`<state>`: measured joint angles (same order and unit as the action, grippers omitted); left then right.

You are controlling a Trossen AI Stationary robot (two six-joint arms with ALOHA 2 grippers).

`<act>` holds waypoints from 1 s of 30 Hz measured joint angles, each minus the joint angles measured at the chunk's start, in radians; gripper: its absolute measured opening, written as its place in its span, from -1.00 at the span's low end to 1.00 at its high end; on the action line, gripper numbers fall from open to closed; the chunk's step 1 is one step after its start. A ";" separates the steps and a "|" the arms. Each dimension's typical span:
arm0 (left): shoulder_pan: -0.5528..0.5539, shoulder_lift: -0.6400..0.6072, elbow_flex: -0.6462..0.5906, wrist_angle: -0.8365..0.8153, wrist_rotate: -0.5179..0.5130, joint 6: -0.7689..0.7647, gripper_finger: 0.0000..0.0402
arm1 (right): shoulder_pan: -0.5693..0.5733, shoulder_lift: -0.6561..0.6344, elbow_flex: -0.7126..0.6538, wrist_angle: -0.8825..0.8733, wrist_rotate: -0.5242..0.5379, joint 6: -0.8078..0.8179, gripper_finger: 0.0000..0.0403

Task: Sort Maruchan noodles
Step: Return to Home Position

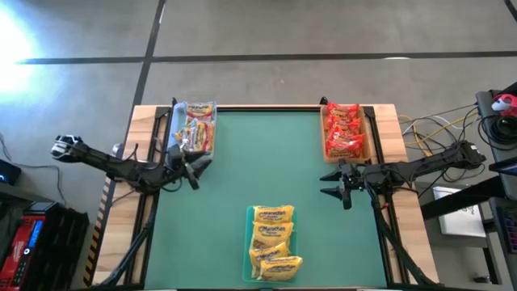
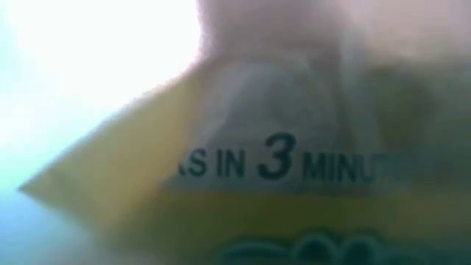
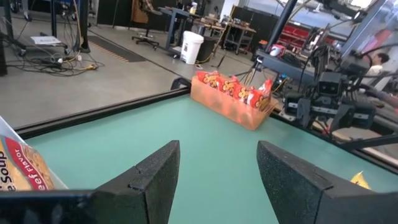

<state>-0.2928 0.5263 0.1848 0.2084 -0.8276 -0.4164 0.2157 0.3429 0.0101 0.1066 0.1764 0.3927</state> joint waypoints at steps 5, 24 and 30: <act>0.000 0.029 0.000 0.000 0.000 0.000 -0.01 | 0.000 0.000 0.000 0.000 0.000 0.000 0.12; 0.000 0.167 0.000 0.000 0.000 0.000 -0.01 | 0.000 0.000 0.000 0.000 0.000 0.000 0.12; 0.000 0.220 0.000 0.000 0.000 0.000 -0.01 | 0.000 0.000 0.000 0.000 0.000 0.000 0.12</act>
<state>-0.2931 0.7459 0.1848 0.2085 -0.8276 -0.4164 0.2157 0.3428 0.0101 0.1066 0.1761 0.3927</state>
